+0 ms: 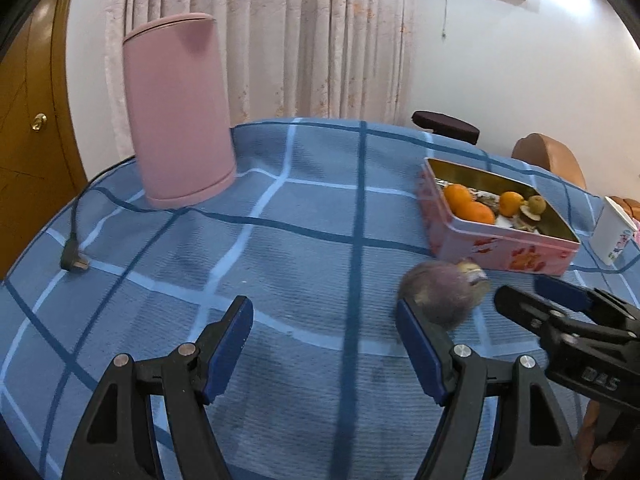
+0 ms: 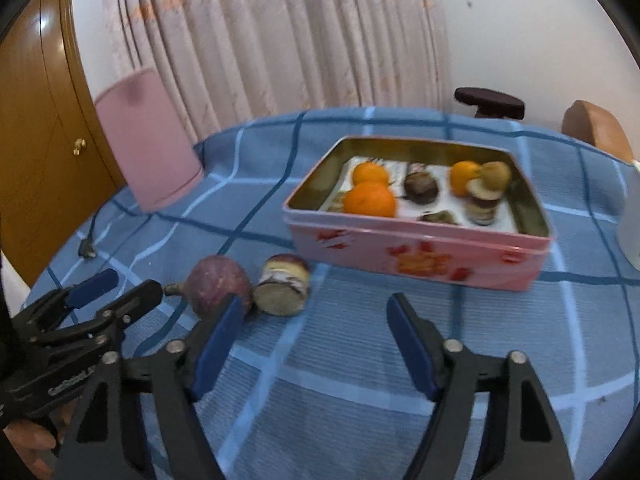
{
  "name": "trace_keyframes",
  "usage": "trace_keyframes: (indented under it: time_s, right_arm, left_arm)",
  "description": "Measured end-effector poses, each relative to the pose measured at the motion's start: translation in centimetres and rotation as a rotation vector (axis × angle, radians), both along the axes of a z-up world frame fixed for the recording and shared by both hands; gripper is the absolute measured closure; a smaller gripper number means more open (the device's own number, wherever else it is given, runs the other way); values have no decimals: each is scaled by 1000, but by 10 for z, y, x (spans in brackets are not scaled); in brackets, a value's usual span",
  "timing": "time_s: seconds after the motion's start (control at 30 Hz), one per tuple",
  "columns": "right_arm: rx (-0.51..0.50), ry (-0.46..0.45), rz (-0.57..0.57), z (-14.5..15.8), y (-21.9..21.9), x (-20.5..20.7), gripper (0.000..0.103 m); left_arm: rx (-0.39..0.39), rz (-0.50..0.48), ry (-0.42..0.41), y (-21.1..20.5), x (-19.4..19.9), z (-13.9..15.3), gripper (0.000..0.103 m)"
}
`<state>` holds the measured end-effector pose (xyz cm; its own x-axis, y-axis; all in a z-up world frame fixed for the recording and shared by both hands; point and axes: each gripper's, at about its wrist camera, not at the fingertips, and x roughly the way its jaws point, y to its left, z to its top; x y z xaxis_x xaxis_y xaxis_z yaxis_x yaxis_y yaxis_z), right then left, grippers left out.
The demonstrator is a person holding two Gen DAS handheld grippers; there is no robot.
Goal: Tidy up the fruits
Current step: 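Move both open tools back toward the purple fruit and sweet potato slice, then grasp the purple round fruit with the left tool while the right tool grasps the sweet potato slice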
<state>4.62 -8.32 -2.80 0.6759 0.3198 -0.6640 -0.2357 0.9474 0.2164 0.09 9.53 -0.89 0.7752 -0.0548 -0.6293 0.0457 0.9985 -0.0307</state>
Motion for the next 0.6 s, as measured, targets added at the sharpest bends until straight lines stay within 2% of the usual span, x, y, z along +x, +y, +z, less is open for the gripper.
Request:
trace_keyframes:
  time_s: [0.03,0.1,0.27,0.43,0.47,0.5,0.53,0.6]
  right_arm:
    - [-16,11,0,-2,4,3,44]
    - [-23,39,-4,-6,7,11,46]
    - [47,72,12,-10,4,24,46]
    - [75,125,63,-16,14,36,46]
    - [70,120,62,-15,15,35,49]
    - [80,123,77,-16,15,35,58]
    - [101,130,100,-17,15,35,62]
    - [76,115,90,-15,16,31,62]
  left_arm:
    - [10,2,-6,1,0,1,28]
    - [28,-5,-15,2,-1,2,28]
    - [36,-49,-16,2,0,3,28]
    - [5,-110,-29,-2,-1,11,28]
    - [5,-126,-33,-3,-1,13,28]
    - [4,-135,-35,-4,-1,14,28]
    - [-1,-149,-34,-6,-1,15,28]
    - [-11,-175,-24,-11,1,15,28]
